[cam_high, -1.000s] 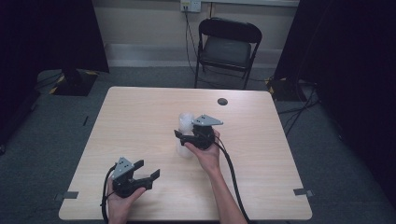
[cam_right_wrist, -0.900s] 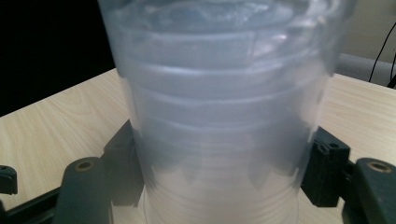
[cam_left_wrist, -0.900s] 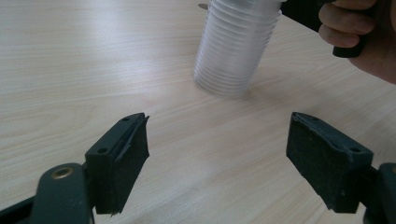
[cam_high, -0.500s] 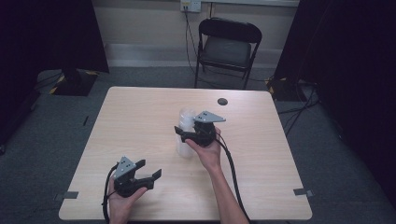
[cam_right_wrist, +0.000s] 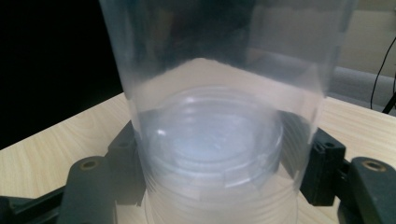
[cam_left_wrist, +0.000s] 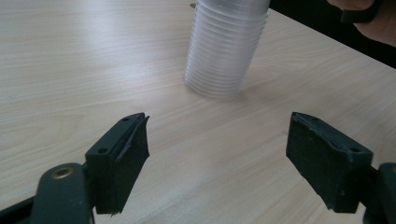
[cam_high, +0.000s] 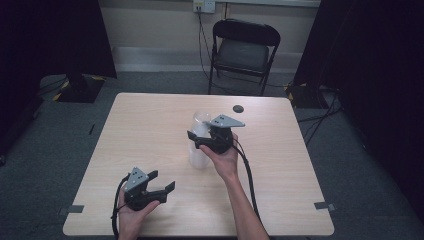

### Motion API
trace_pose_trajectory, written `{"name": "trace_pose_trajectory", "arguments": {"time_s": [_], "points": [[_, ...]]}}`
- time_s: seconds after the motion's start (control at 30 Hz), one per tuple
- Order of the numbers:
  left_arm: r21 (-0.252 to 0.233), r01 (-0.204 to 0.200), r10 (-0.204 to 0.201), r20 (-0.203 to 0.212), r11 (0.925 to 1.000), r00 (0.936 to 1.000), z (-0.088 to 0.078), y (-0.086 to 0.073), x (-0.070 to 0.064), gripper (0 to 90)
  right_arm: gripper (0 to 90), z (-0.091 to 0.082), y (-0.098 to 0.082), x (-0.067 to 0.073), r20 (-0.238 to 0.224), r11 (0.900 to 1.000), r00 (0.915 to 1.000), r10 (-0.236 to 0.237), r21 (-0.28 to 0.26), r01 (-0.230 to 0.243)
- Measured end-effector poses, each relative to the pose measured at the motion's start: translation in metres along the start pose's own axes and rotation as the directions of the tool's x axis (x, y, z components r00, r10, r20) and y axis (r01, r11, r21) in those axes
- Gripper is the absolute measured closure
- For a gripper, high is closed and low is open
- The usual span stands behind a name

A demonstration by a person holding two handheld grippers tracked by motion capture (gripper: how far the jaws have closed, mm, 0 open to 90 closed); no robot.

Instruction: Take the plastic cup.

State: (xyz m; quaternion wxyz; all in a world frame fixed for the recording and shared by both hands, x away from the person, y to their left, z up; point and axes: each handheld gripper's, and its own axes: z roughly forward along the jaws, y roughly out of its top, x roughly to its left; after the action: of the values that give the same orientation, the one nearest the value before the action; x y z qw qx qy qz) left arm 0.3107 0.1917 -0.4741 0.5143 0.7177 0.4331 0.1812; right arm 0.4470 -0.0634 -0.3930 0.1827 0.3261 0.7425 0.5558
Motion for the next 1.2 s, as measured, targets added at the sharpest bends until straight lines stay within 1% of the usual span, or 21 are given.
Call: {"name": "trace_pose_trajectory", "arguments": {"time_s": [0.03, 0.1, 0.17, 0.27, 0.3, 0.4, 0.57, 0.6, 0.7, 0.77, 0.9, 0.97, 1.03, 1.1, 1.13, 1.17, 1.2], "points": [[0.004, -0.007, 0.007, -0.001, 1.0000, 1.0000, 0.000, 0.000, 0.000, 20.8, 31.4, -0.001, 0.001, 0.000, -0.004, 1.000, 1.0000, 0.004, -0.002, -0.004], [-0.003, -0.010, 0.010, -0.002, 0.9999, 1.0000, 0.001, 0.000, -0.001, 20.9, 31.4, -0.002, 0.004, 0.000, 0.005, 1.000, 1.0000, 0.002, -0.006, -0.002], [-0.003, -0.013, 0.013, -0.003, 0.9999, 0.9999, 0.001, 0.001, -0.001, 20.9, 31.5, -0.003, 0.005, 0.000, 0.002, 1.000, 1.0000, 0.003, -0.011, -0.003], [-0.019, -0.023, 0.023, -0.003, 0.9995, 0.9997, 0.001, 0.001, -0.002, 22.2, 31.5, -0.004, 0.007, 0.000, -0.005, 1.000, 1.0000, 0.008, -0.022, -0.008], [-0.026, -0.024, 0.024, -0.001, 0.9994, 0.9997, 0.001, 0.001, -0.003, 22.2, 31.4, -0.004, 0.008, 0.000, -0.002, 1.000, 1.0000, 0.007, -0.024, -0.007], [-0.020, -0.024, 0.024, -0.001, 0.9995, 0.9997, 0.002, 0.002, -0.004, 22.2, 31.4, -0.005, 0.010, 0.000, -0.004, 1.000, 1.0000, 0.007, -0.028, -0.007], [-0.028, -0.022, 0.021, -0.001, 0.9994, 0.9998, 0.003, 0.002, -0.005, 22.2, 31.5, -0.008, 0.015, 0.000, -0.002, 0.999, 0.9999, 0.011, -0.041, -0.011], [-0.031, -0.018, 0.018, 0.002, 0.9994, 0.9998, 0.003, 0.002, -0.005, 22.2, 31.5, -0.008, 0.015, 0.000, -0.002, 0.999, 0.9999, 0.011, -0.041, -0.011], [-0.032, -0.032, 0.032, 0.006, 0.9990, 0.9995, 0.004, 0.002, -0.007, 22.3, 31.5, -0.010, 0.017, 0.000, -0.002, 0.999, 0.9999, 0.011, -0.050, -0.011], [-0.038, -0.035, 0.036, 0.017, 0.9987, 0.9992, 0.005, 0.002, -0.008, 22.2, 31.5, -0.012, 0.018, 0.001, 0.008, 0.999, 0.9999, 0.010, -0.046, -0.010], [-0.041, -0.034, 0.035, 0.019, 0.9986, 0.9992, 0.006, 0.002, -0.008, 22.5, 31.5, -0.015, 0.021, 0.001, 0.007, 0.998, 0.9999, 0.013, -0.058, -0.012], [-0.050, -0.027, 0.028, 0.022, 0.9984, 0.9994, 0.006, 0.003, -0.008, 26.3, 31.5, -0.018, 0.023, 0.001, 0.001, 0.997, 0.9998, 0.018, -0.069, -0.017], [-0.050, -0.027, 0.028, 0.020, 0.9984, 0.9994, 0.006, 0.003, -0.008, 26.3, 31.5, -0.018, 0.023, 0.002, -0.007, 0.997, 0.9997, 0.021, -0.075, -0.022], [-0.046, -0.032, 0.033, 0.007, 0.9984, 0.9994, 0.007, 0.004, -0.007, 23.7, 31.5, -0.021, 0.025, 0.003, -0.015, 0.996, 0.9995, 0.029, -0.085, -0.030], [-0.045, -0.034, 0.035, 0.015, 0.9984, 0.9993, 0.007, 0.004, -0.006, 23.7, 31.5, -0.021, 0.025, 0.003, -0.015, 0.996, 0.9995, 0.029, -0.085, -0.030], [-0.036, -0.024, 0.025, 0.026, 0.9990, 0.9994, 0.009, 0.004, -0.006, 25.1, 31.5, -0.023, 0.026, 0.003, -0.019, 0.995, 0.9992, 0.035, -0.090, -0.036], [-0.036, -0.024, 0.025, 0.026, 0.9990, 0.9994, 0.009, 0.004, -0.006, 24.7, 31.5, -0.023, 0.026, 0.003, -0.019, 0.995, 0.9992, 0.035, -0.090, -0.036]]}}
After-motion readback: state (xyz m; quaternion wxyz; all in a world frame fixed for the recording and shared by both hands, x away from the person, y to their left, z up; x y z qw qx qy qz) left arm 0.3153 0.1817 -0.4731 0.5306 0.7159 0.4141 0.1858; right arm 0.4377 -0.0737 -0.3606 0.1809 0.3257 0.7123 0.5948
